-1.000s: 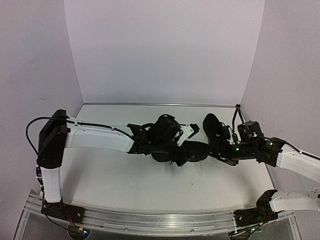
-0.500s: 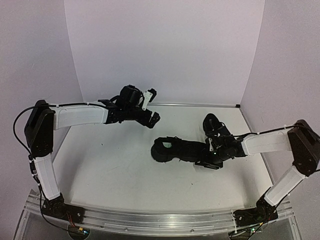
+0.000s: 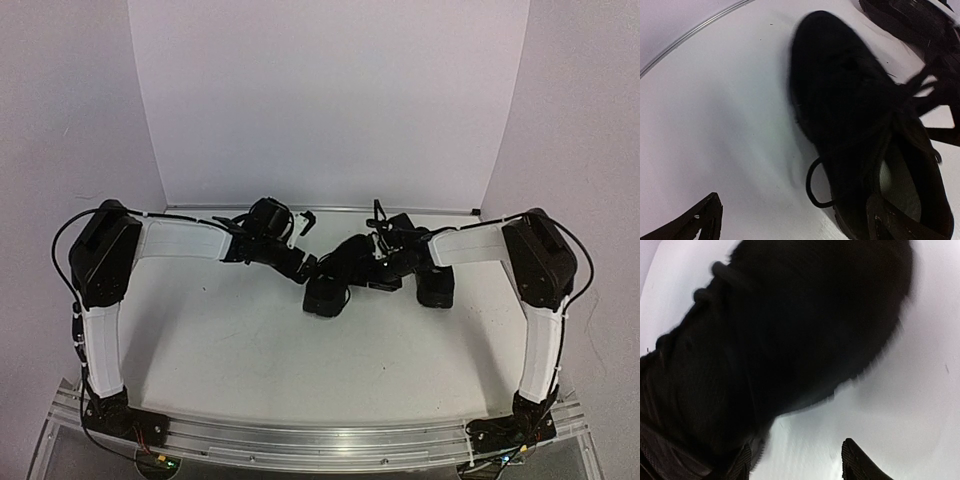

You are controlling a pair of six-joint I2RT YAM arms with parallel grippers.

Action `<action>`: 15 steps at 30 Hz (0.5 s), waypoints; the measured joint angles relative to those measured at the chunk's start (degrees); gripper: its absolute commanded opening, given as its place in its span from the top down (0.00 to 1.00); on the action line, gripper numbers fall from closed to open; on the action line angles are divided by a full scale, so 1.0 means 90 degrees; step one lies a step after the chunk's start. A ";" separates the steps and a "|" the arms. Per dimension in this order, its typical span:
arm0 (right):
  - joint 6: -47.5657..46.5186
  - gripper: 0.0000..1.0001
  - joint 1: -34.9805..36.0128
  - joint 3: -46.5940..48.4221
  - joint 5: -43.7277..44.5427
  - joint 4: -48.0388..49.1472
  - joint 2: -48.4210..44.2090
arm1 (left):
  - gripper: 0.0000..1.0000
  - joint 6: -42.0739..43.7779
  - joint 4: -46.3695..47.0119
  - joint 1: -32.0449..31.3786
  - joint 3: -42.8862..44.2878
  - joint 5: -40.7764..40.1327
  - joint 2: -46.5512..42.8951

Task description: Tie the shoes

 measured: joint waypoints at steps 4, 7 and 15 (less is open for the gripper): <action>-0.0244 0.36 -0.0035 0.0870 -0.0211 0.0037 0.0524 | 0.02 -0.0185 0.0214 0.0042 -0.0696 0.0167 -0.0502; -0.0351 0.33 -0.0041 0.1099 -0.0374 0.0082 0.0576 | 0.00 -0.0299 0.0219 0.0009 -0.1263 0.0337 -0.0962; -0.0486 0.31 -0.0102 0.0651 -0.0674 0.0234 0.0431 | 0.00 -0.0658 0.0061 0.0008 -0.1651 0.0063 -0.1564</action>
